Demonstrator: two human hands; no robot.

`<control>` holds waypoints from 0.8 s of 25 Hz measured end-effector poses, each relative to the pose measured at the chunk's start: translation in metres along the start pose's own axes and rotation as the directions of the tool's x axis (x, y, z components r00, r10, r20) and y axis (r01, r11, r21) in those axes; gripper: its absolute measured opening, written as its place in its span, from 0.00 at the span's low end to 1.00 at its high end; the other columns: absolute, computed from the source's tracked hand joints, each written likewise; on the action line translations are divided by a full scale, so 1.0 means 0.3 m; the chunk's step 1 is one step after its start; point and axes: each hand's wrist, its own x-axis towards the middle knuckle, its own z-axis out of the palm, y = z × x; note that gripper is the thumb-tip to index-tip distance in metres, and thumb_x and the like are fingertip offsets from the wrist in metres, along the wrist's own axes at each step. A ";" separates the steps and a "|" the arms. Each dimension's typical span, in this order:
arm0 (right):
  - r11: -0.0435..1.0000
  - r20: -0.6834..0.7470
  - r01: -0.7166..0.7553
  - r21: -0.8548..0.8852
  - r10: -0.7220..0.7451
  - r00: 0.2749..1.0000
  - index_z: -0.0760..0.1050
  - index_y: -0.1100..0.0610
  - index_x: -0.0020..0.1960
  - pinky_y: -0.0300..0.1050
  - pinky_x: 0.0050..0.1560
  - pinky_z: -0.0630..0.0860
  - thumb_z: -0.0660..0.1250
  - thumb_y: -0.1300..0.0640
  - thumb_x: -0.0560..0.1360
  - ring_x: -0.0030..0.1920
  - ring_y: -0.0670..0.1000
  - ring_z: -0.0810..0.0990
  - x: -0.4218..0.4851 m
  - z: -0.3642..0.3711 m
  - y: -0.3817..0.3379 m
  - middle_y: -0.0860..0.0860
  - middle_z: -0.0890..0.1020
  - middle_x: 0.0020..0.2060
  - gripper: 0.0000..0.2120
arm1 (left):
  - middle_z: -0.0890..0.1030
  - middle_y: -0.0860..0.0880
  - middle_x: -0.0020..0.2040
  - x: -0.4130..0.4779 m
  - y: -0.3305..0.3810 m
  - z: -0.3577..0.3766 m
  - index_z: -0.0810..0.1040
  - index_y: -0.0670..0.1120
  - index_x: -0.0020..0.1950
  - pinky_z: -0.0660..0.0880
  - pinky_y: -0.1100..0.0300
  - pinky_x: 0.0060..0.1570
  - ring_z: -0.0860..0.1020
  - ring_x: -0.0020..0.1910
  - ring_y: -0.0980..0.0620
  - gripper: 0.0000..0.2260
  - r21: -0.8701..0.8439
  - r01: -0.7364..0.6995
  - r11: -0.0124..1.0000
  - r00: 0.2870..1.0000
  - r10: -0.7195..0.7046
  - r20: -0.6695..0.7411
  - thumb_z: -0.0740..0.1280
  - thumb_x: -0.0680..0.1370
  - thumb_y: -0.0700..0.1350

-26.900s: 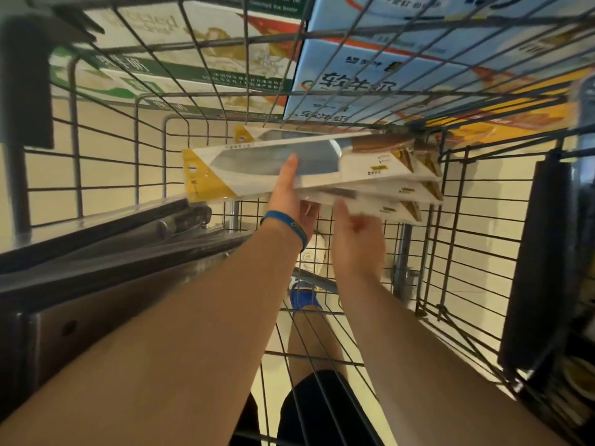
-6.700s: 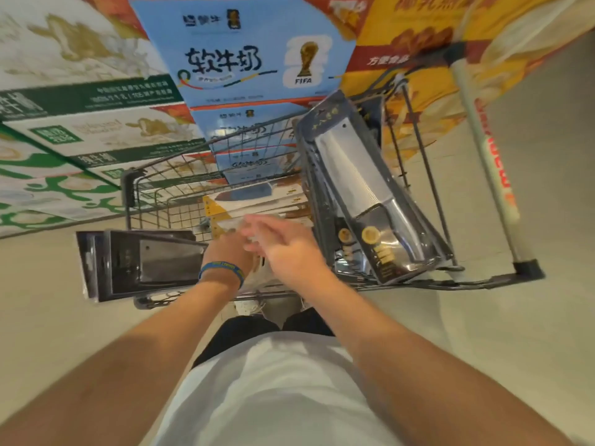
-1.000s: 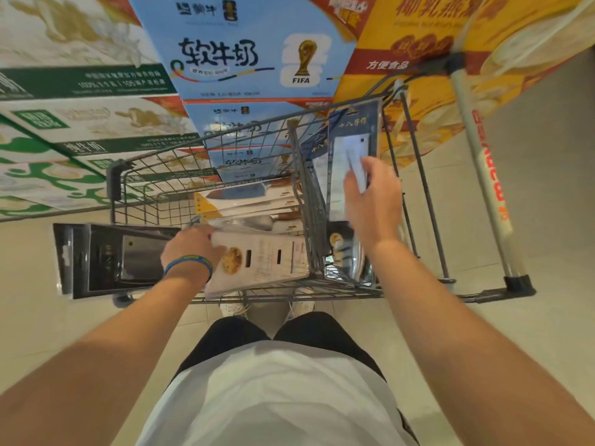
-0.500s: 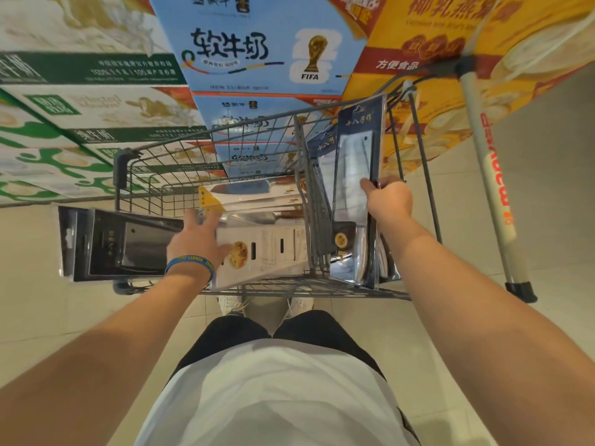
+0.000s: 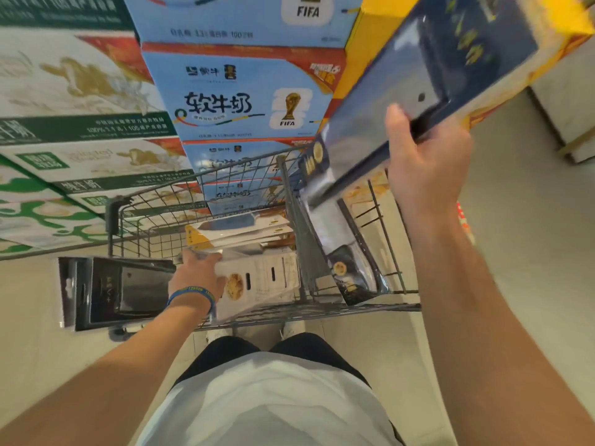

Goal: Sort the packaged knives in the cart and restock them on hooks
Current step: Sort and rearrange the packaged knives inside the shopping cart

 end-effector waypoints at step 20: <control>0.900 0.489 -0.435 -0.001 0.380 0.785 0.80 0.53 0.65 0.34 0.51 0.78 0.70 0.53 0.79 0.55 0.49 0.82 -0.775 0.364 -0.026 0.46 0.85 0.51 0.15 | 0.60 0.39 0.73 0.005 -0.054 -0.014 0.69 0.55 0.71 0.79 0.50 0.48 0.79 0.54 0.39 0.19 -0.042 -0.003 0.999 0.997 0.006 0.077 0.61 0.80 0.48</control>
